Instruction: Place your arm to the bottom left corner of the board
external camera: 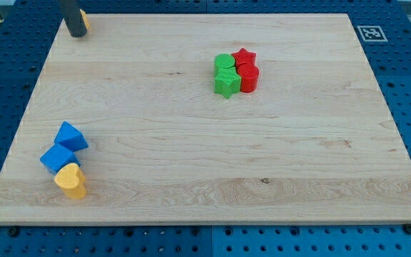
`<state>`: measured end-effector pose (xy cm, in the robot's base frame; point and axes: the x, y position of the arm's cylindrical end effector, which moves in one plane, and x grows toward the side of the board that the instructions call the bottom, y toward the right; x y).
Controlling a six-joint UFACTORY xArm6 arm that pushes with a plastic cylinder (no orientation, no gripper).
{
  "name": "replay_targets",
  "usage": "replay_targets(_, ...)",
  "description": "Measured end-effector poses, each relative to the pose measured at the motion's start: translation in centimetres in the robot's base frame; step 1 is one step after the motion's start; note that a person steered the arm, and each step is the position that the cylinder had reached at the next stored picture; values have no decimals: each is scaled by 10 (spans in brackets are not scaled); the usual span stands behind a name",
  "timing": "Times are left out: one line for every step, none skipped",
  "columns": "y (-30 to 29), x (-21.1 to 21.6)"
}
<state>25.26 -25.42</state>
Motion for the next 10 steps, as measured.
replay_targets(0,58)
replay_targets(-15,111)
replay_targets(-33,160)
replay_targets(-33,170)
replay_targets(-35,170)
replay_targets(-51,173)
replay_targets(-50,185)
replay_targets(-50,235)
replay_targets(-49,323)
replay_targets(-46,340)
